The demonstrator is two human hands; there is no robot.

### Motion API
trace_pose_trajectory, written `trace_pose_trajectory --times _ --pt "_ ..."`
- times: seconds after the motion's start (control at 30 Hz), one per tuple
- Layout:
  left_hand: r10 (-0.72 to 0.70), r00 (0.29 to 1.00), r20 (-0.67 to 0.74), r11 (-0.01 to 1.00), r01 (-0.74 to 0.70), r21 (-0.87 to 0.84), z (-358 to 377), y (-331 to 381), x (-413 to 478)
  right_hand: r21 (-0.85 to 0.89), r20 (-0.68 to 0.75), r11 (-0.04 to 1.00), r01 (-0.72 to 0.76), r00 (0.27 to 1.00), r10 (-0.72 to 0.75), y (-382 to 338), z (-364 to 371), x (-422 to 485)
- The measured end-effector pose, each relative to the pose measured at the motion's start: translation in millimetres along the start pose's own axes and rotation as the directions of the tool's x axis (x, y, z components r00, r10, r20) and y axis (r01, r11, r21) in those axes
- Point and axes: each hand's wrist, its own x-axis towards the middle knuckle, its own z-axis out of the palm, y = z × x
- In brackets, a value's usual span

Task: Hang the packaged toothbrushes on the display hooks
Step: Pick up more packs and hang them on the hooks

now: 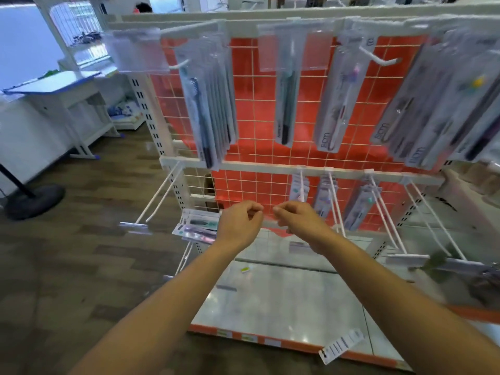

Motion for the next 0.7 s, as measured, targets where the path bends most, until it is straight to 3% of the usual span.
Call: trace_pose_trajectory --times 0.27,0.43,0.7 --pt "-0.052 0.996 0.073 0.967 0.032 0.253 -19.7 -51.1 -5.7 -0.404 0.174 0.898 0.175 0.978 -0.113 -7.4 58.1 14.7" --pt "-0.159 0.986 0.046 0.922 0.132 0.365 -19.3 -82.4 -18.1 -0.524 0.284 0.811 0.259 0.951 -0.12 9.1 89.4 33.2" --pt "-0.206 0.977 0.055 0.821 0.142 0.553 -1.7 -148.4 -28.7 -0.624 0.316 0.745 0.235 0.948 -0.035 78.6 136.5 45.8"
